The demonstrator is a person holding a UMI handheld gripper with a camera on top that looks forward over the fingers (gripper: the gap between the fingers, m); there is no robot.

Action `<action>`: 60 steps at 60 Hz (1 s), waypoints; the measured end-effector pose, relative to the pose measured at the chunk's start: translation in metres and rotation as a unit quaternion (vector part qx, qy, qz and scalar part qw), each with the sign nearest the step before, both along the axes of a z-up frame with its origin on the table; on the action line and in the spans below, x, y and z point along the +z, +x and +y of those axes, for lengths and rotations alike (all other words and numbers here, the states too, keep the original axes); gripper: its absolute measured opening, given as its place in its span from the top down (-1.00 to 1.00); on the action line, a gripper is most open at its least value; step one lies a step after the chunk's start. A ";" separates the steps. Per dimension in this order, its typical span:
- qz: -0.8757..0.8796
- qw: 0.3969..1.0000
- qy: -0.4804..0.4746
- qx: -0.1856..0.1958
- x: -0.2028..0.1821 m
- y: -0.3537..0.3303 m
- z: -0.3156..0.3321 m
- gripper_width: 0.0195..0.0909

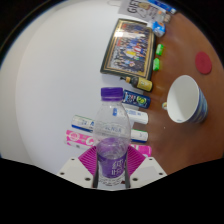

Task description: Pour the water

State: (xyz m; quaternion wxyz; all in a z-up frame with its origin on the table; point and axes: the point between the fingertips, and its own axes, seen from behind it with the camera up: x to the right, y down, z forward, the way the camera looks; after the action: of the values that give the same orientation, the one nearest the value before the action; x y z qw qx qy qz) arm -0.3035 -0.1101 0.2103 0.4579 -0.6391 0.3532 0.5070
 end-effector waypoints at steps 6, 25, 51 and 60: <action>0.120 0.993 -0.019 -0.007 -0.001 0.015 0.003 0.55; 0.340 0.939 -0.046 -0.025 -0.008 0.043 0.010 0.55; 0.126 0.991 -0.044 0.020 0.000 0.033 -0.001 0.55; -0.119 0.993 0.008 0.017 0.028 0.066 -0.003 0.55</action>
State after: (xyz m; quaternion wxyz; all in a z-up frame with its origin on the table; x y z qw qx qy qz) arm -0.2379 -0.1132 0.2383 0.4933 -0.6970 0.2810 0.4379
